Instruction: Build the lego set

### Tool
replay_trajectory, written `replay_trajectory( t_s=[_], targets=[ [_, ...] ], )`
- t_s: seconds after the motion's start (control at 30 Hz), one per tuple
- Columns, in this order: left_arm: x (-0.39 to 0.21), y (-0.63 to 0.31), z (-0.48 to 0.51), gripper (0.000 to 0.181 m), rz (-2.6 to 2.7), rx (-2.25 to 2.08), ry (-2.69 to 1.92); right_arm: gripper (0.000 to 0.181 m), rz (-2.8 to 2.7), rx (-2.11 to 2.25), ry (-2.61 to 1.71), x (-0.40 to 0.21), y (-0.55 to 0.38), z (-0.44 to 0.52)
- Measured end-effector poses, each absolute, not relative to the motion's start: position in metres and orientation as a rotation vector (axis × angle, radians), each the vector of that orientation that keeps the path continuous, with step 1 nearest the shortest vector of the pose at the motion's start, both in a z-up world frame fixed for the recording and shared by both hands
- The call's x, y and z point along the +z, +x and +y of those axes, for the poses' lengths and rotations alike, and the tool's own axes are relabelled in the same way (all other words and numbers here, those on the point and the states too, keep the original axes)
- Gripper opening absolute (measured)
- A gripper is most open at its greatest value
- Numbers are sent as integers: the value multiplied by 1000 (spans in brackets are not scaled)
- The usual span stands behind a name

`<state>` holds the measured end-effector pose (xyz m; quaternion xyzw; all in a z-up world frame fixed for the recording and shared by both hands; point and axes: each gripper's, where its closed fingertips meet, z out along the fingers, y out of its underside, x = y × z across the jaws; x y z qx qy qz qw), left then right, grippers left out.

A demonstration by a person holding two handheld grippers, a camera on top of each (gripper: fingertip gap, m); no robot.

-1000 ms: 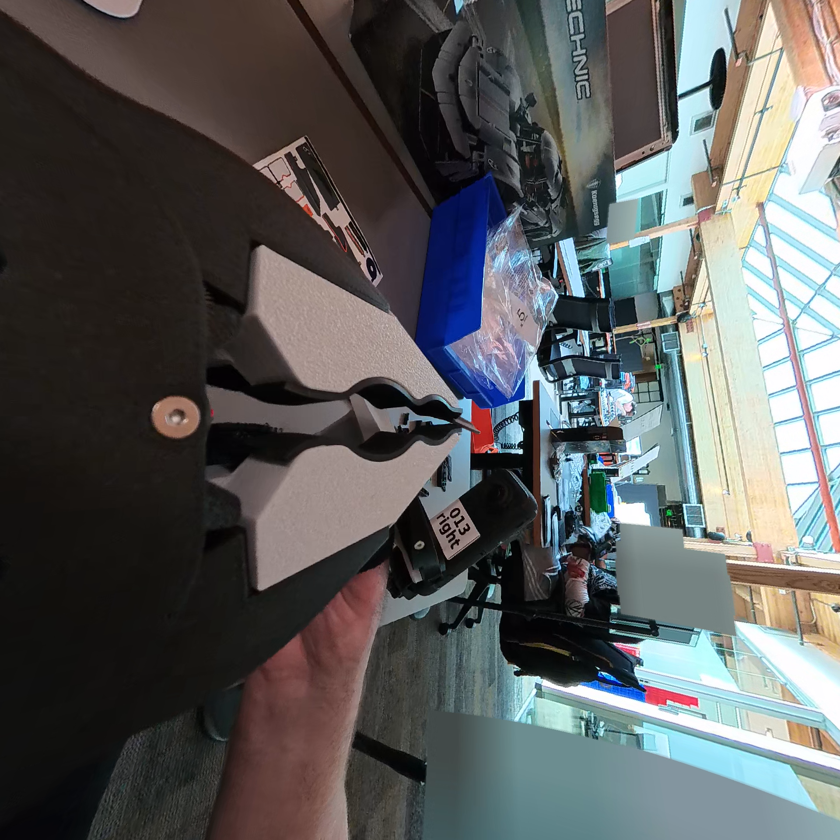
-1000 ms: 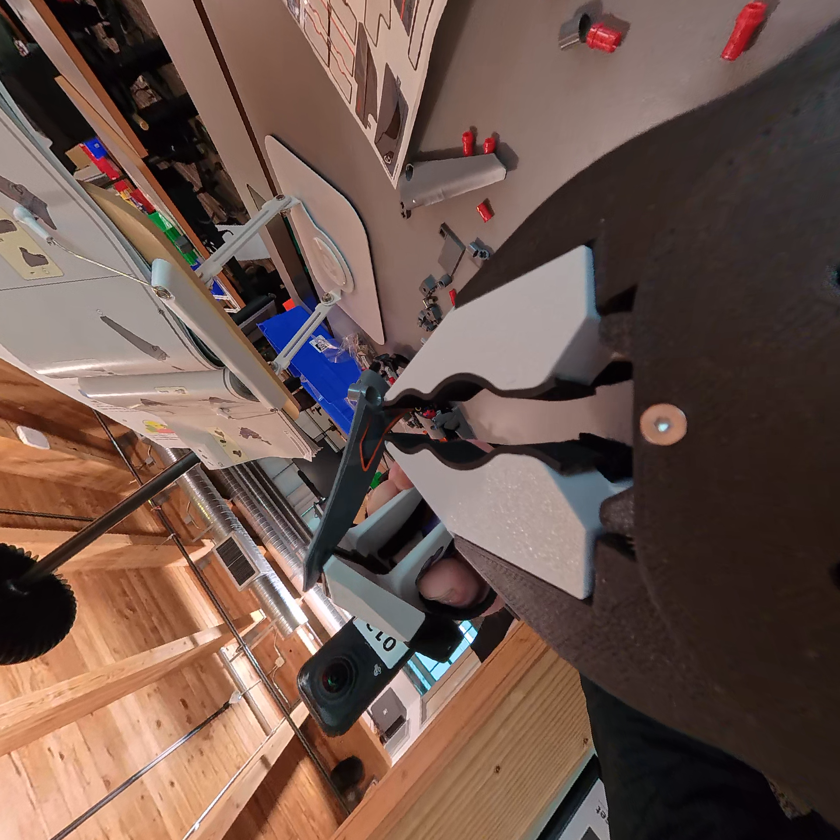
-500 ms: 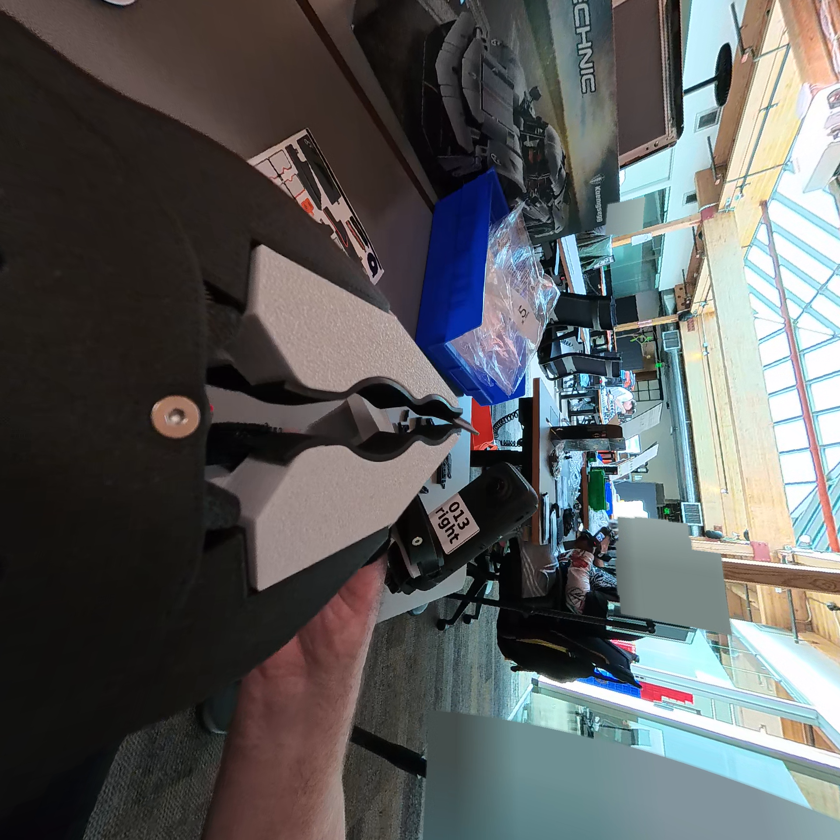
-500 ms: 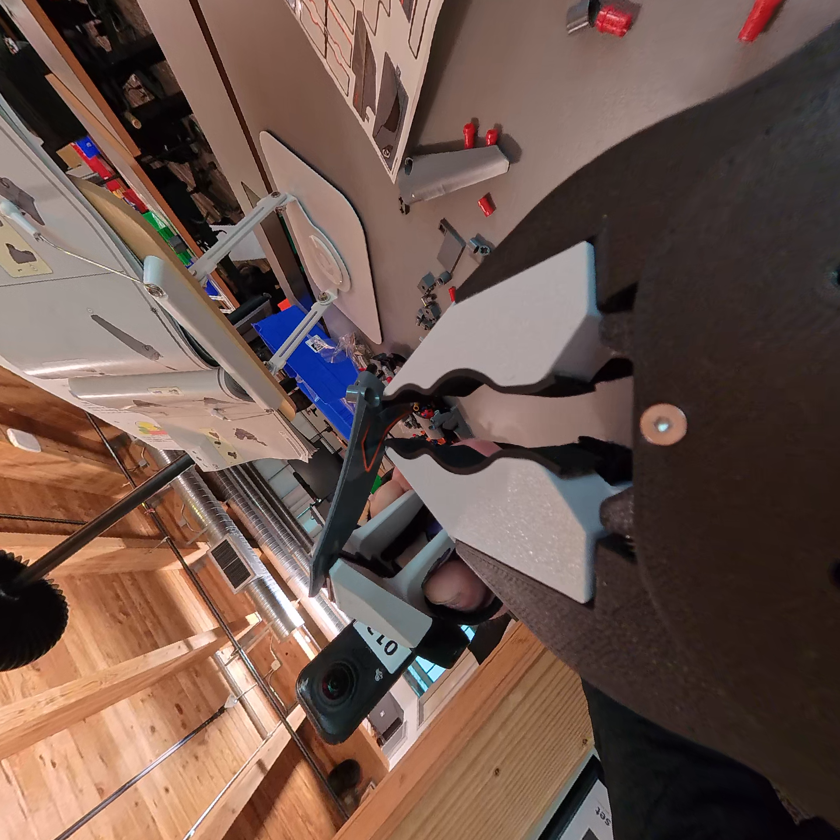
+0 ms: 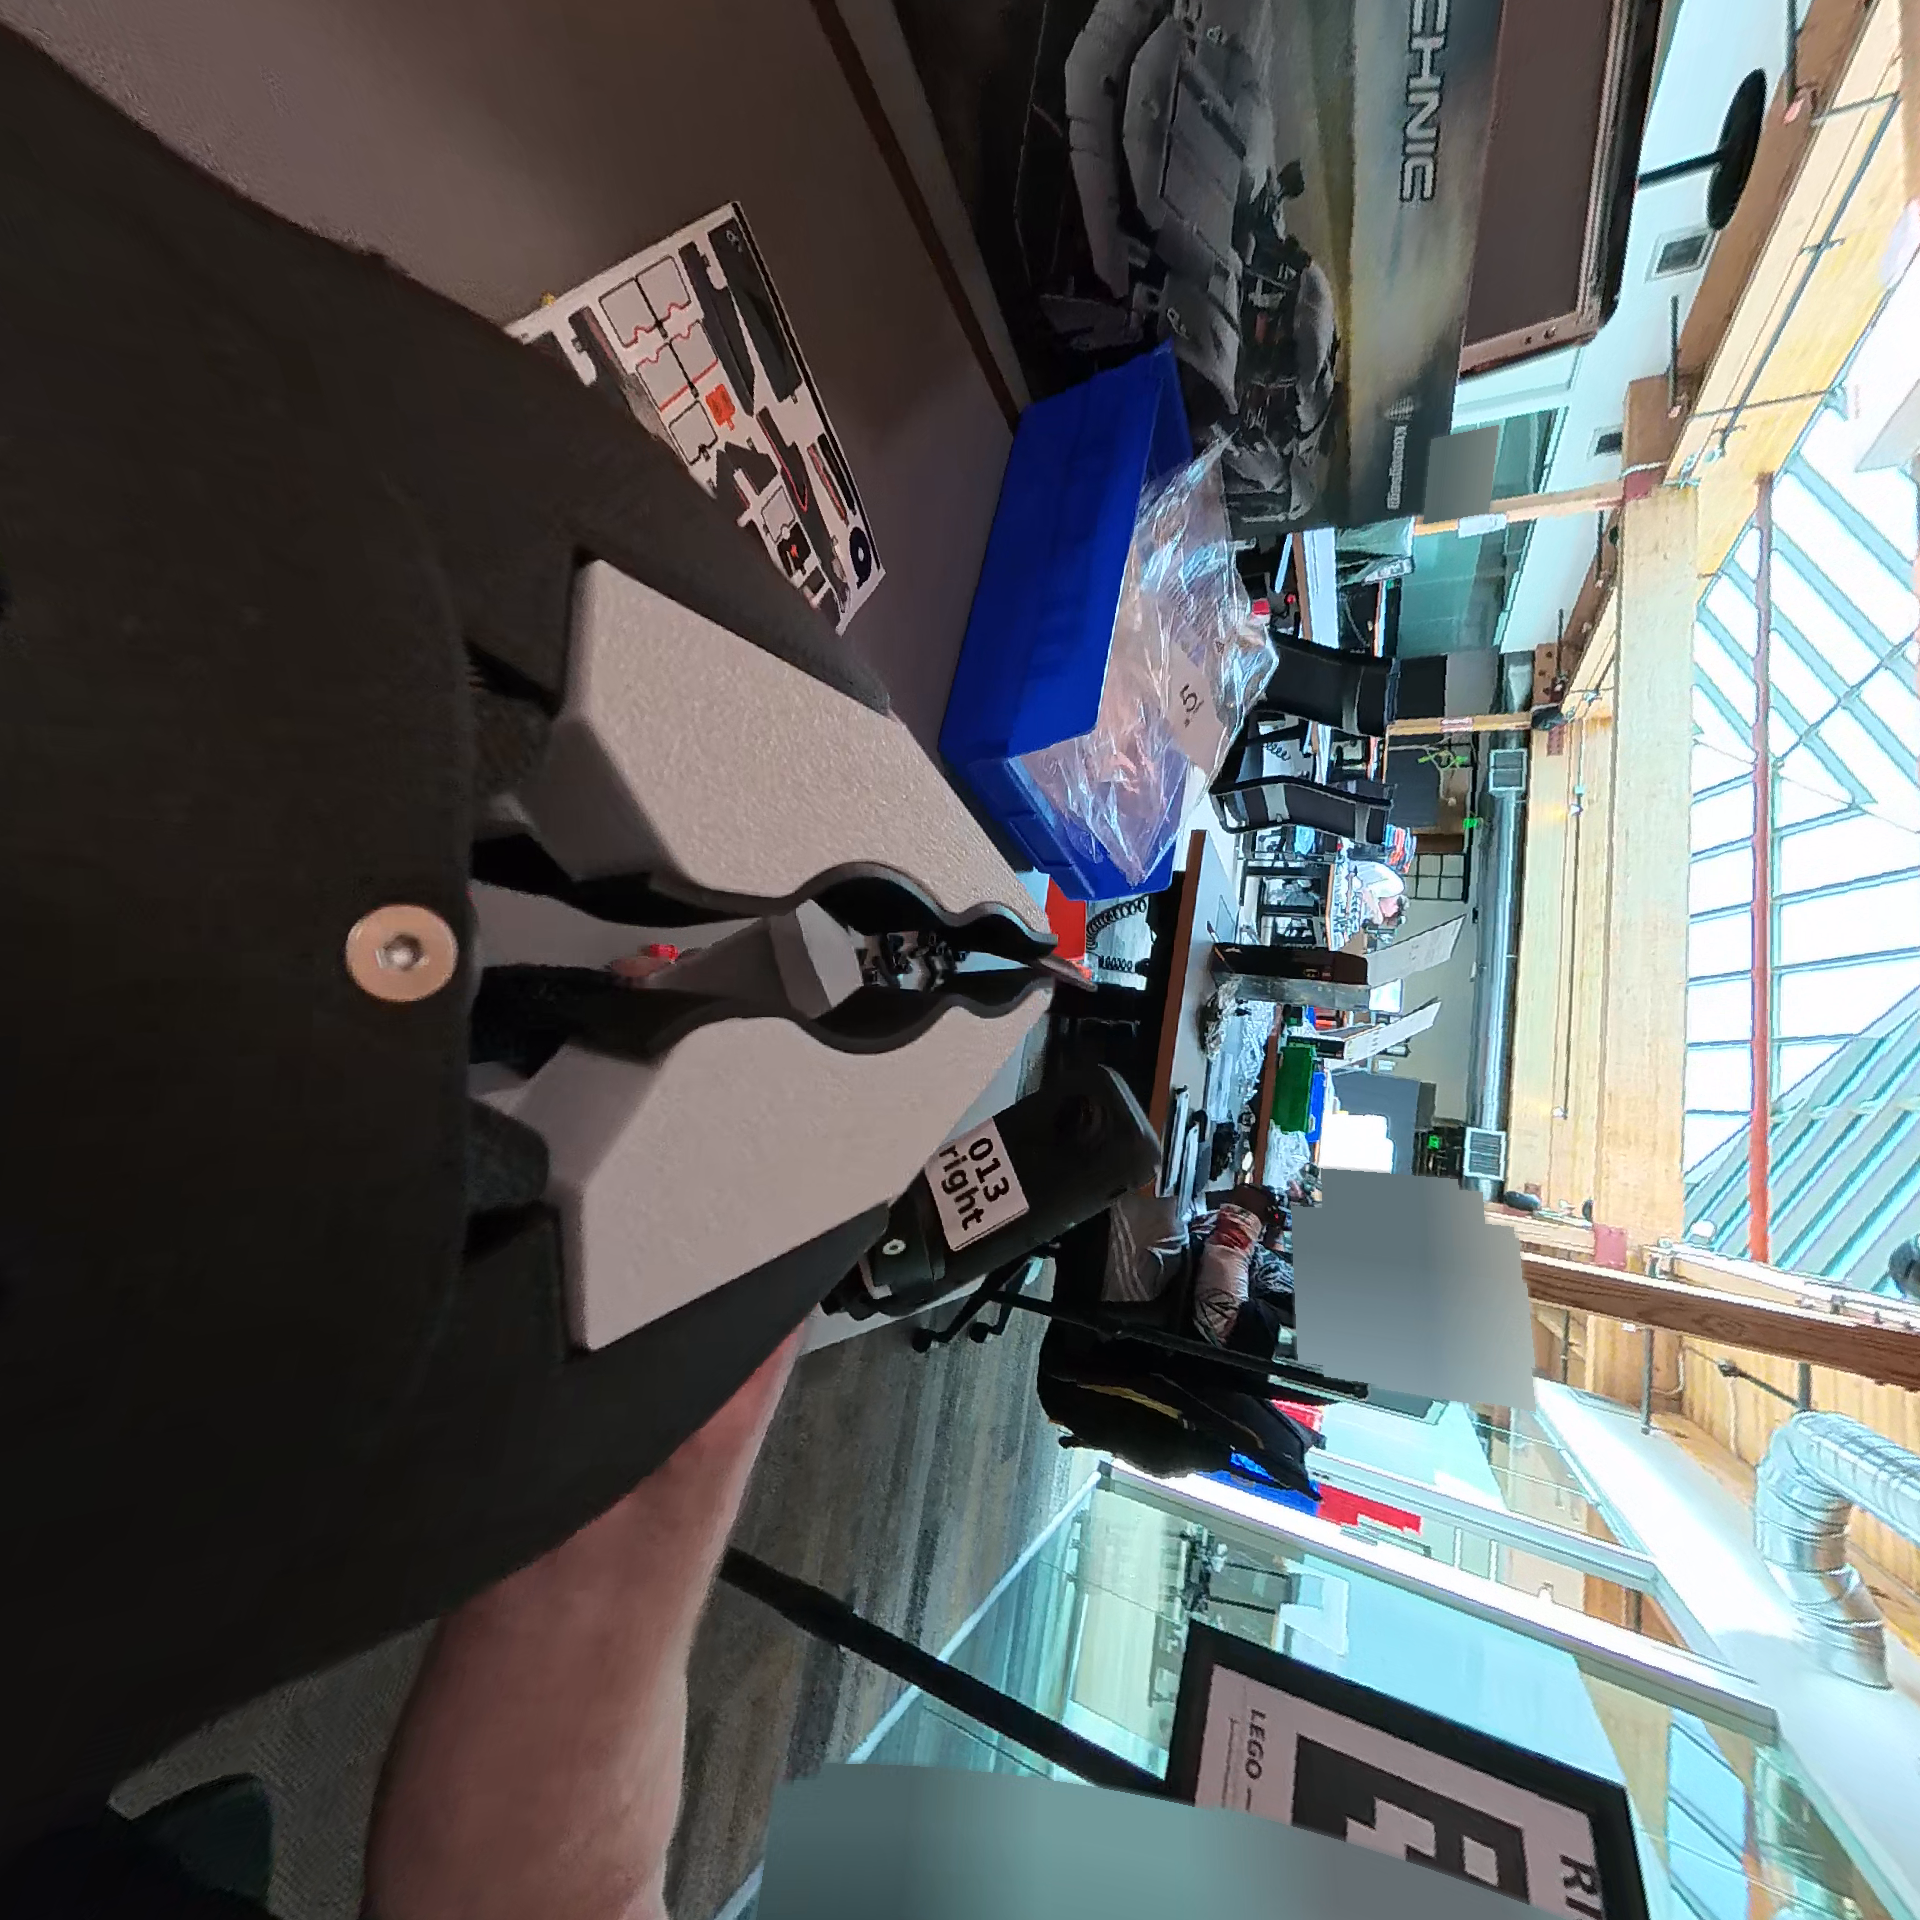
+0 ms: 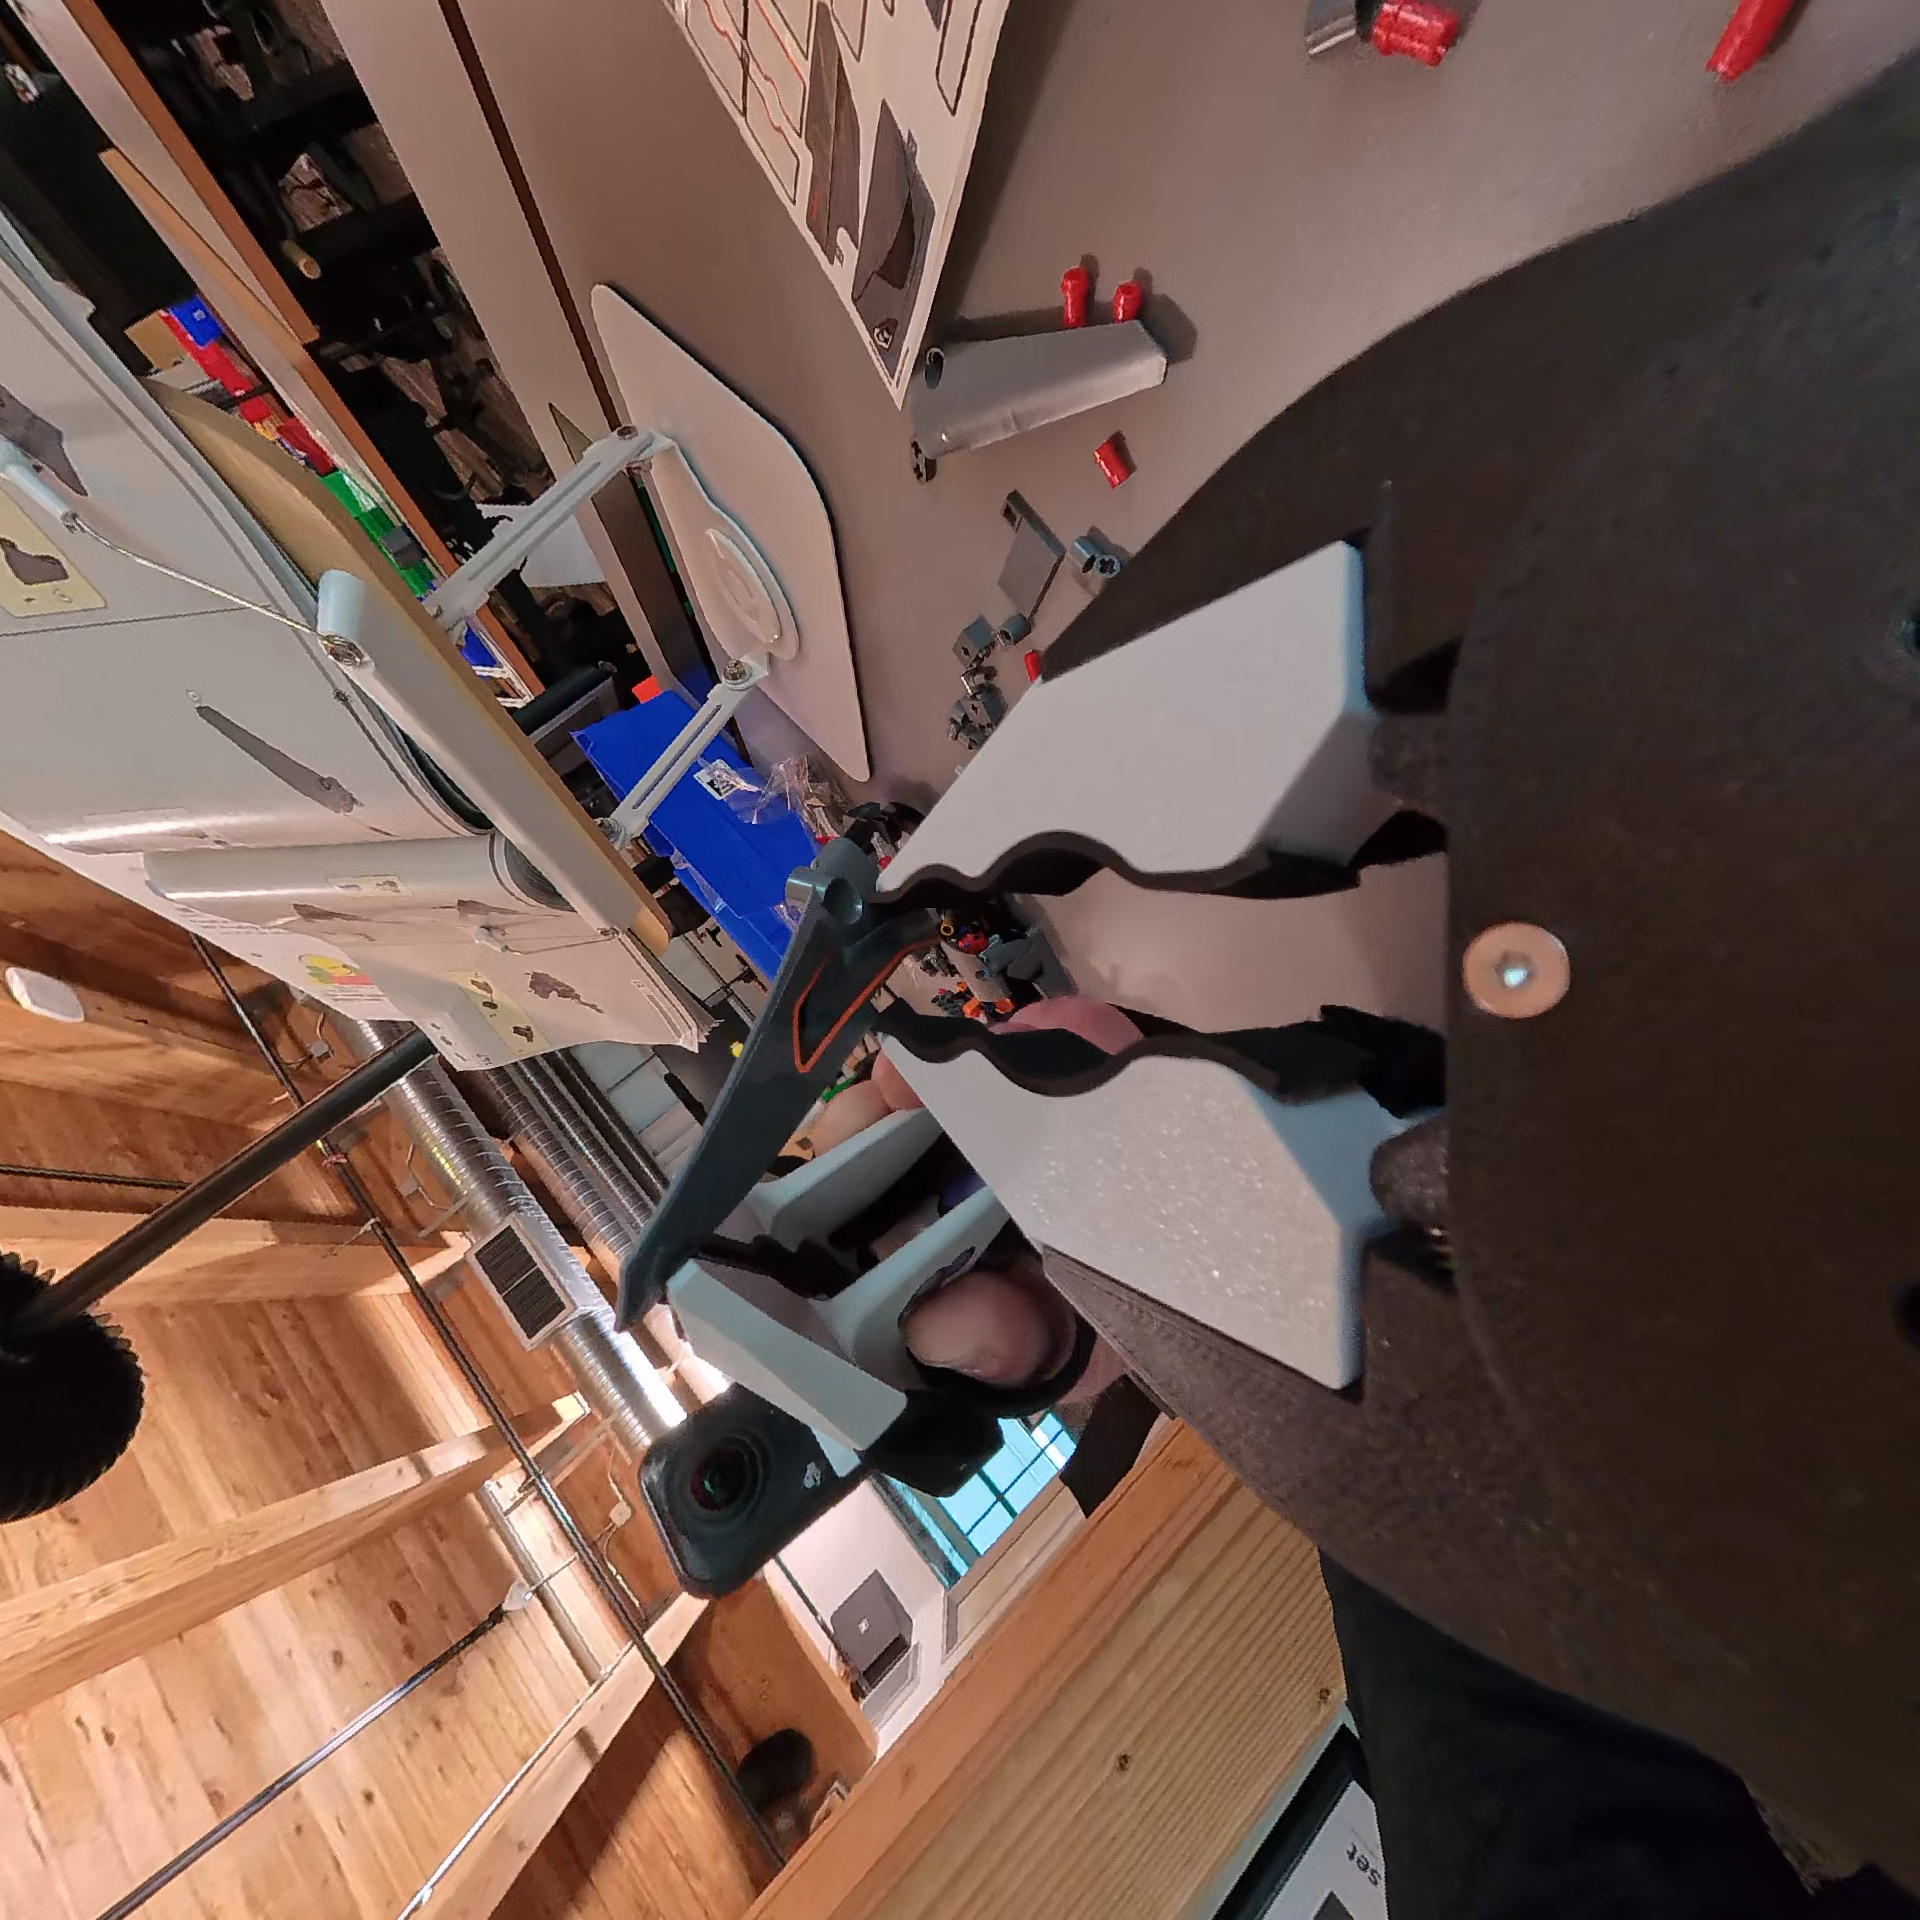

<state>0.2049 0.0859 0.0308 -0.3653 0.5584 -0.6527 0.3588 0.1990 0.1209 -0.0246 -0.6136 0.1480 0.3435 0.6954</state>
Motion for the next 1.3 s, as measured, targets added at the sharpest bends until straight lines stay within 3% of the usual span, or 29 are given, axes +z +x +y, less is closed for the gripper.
replay_trajectory(
  t_s=[0.53, 0.83, 0.97, 1.3],
  targets=[
    [49, 198, 106, 0, 1341, -1824, -985, 30, 281, 715, -1400, -29, 190, 117],
    [55, 193, 110, 0, 1353, -1972, -1014, 50, 85, 712, -1396, -7, 190, 78],
    [52, 192, 98, 0, 1424, -2047, -1000, 49, -52, 795, -1349, 26, 195, 69],
    [48, 187, 82, 0, 1516, -2083, -949, 36, -212, 921, -1419, 30, 183, 92]
  ],
)
